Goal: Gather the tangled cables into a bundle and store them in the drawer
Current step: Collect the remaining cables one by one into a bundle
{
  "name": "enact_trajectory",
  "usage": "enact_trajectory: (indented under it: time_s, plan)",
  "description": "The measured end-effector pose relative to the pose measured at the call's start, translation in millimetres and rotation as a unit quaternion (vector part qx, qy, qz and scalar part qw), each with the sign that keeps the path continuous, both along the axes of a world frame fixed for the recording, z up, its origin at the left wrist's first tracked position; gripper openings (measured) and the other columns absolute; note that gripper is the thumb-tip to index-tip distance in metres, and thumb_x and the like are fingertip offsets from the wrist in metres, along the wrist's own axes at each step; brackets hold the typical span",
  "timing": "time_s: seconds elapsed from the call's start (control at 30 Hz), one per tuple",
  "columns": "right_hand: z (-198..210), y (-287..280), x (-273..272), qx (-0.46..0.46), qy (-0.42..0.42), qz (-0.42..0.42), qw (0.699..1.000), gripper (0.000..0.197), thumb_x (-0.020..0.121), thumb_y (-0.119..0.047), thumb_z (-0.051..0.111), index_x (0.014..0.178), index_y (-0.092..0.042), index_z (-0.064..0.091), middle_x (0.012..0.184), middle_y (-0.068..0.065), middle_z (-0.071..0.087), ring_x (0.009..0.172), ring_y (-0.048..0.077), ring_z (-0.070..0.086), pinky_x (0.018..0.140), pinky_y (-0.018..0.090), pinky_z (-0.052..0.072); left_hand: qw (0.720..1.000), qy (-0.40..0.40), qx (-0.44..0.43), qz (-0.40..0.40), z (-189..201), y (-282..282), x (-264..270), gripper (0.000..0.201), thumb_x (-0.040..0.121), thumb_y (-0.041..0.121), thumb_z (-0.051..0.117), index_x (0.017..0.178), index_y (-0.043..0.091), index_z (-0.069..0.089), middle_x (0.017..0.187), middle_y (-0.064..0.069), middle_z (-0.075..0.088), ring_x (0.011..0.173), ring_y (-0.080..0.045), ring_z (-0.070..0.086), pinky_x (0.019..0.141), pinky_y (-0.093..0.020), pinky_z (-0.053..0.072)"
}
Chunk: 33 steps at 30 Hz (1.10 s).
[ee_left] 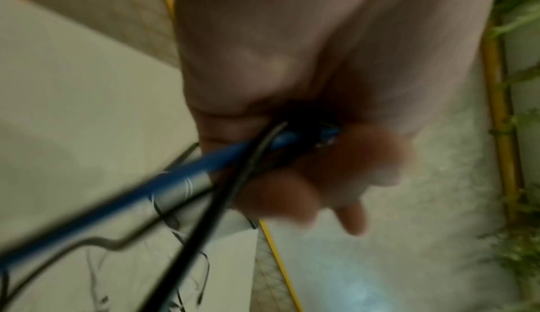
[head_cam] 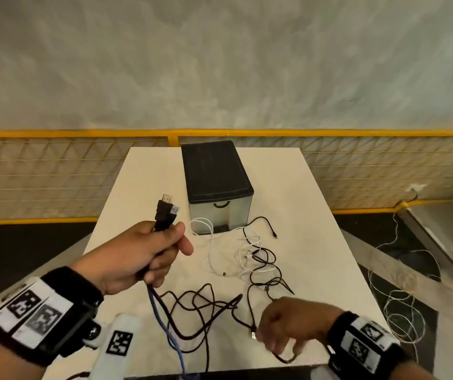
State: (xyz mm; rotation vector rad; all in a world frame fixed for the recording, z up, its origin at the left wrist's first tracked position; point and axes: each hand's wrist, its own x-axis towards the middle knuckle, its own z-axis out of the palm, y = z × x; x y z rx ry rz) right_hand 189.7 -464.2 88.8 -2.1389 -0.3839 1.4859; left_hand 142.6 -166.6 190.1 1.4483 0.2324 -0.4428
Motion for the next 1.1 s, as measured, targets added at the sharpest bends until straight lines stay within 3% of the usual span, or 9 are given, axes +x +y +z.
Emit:
enact_trajectory:
  time_s: [0.07,0.17,0.3,0.43,0.67,0.8,0.9,1.0,1.1]
  plan:
    - [-13,-12,22,0.003,-0.137,-0.118,0.983,0.019,0.081,-0.039,0.062,0.074,-0.022,0.061,0.078,-0.002,0.067,0.072,0.015,0.063,0.060,0.024,0.045,1.000,-0.009,0.008,-0.006,-1,1,-2,0.068,0.055,0.071,0.077,0.076,0.006,0.069,0.045,-0.005,0.037,0.034,-0.017,0.039,0.052,-0.034,0.050]
    - [-53,-13,39,-0.114,-0.313,-0.078,0.940,0.013,0.083,-0.034,0.051,0.076,-0.026,0.058,0.095,-0.001,0.069,0.092,0.021,0.065,0.075,0.027,0.047,1.000,-0.001,-0.007,0.019,-4,-10,-3,0.061,0.063,0.066,0.074,0.067,0.006,0.064,0.042,-0.004,0.035,0.033,-0.015,0.036,0.046,-0.028,0.040]
    - [-85,4,29,-0.159,-0.309,-0.021,0.937,0.032,0.088,-0.031,0.047,0.118,-0.026,0.056,0.129,0.000,0.057,0.119,0.024,0.056,0.094,0.029,0.045,0.998,0.016,0.005,0.054,-8,-22,-1,0.034,0.077,0.036,0.068,0.078,0.002,0.066,0.046,-0.003,0.034,0.032,-0.008,0.024,0.043,-0.020,0.015]
    - [-99,2,29,-0.188,-0.333,-0.005,0.924,0.039,0.092,-0.024,0.045,0.130,-0.022,0.049,0.137,0.005,0.046,0.127,0.028,0.047,0.100,0.034,0.044,0.997,0.032,0.019,0.061,-15,-23,-3,0.021,0.089,0.021,0.063,0.092,0.003,0.071,0.051,-0.005,0.041,0.033,-0.008,0.023,0.045,-0.022,0.012]
    - [-96,-5,29,-0.186,-0.377,0.063,0.905,0.042,0.087,-0.019,0.044,0.127,-0.031,0.051,0.129,0.002,0.049,0.121,0.027,0.049,0.092,0.039,0.050,0.997,0.026,0.008,0.074,-20,-27,-2,0.038,0.081,0.038,0.059,0.080,0.001,0.071,0.049,-0.007,0.042,0.035,-0.010,0.025,0.042,-0.020,0.021]
    - [-98,15,18,-0.042,-0.412,0.266,0.870,0.045,0.084,-0.008,0.050,0.124,-0.028,0.054,0.126,0.008,0.047,0.116,0.033,0.045,0.087,0.042,0.046,0.998,0.014,-0.004,0.067,-24,-31,2,0.040,0.081,0.039,0.059,0.080,0.001,0.071,0.049,-0.007,0.044,0.035,-0.010,0.026,0.043,-0.022,0.023]
    - [-107,23,10,-0.060,-0.411,0.344,0.842,0.030,0.087,-0.012,0.052,0.115,-0.021,0.058,0.124,0.015,0.046,0.112,0.038,0.043,0.085,0.046,0.046,0.998,0.003,0.009,0.059,-23,-38,7,0.043,0.081,0.044,0.056,0.076,0.004,0.072,0.051,-0.008,0.052,0.036,-0.014,0.039,0.046,-0.025,0.036]
    - [-113,22,11,-0.051,-0.421,0.312,0.850,0.018,0.087,-0.020,0.054,0.104,-0.022,0.059,0.117,0.012,0.047,0.110,0.035,0.044,0.083,0.043,0.043,0.998,-0.005,0.023,0.059,-21,-43,11,0.047,0.080,0.049,0.054,0.073,0.007,0.072,0.056,-0.010,0.061,0.044,-0.019,0.052,0.053,-0.030,0.047]
    - [-95,18,23,0.020,-0.405,0.161,0.900,0.015,0.084,-0.035,0.059,0.097,-0.030,0.060,0.113,-0.002,0.053,0.108,0.023,0.048,0.086,0.036,0.042,0.996,-0.014,-0.003,0.084,-22,-47,17,0.046,0.079,0.046,0.058,0.084,0.002,0.071,0.068,-0.013,0.068,0.054,-0.020,0.062,0.057,-0.032,0.054]
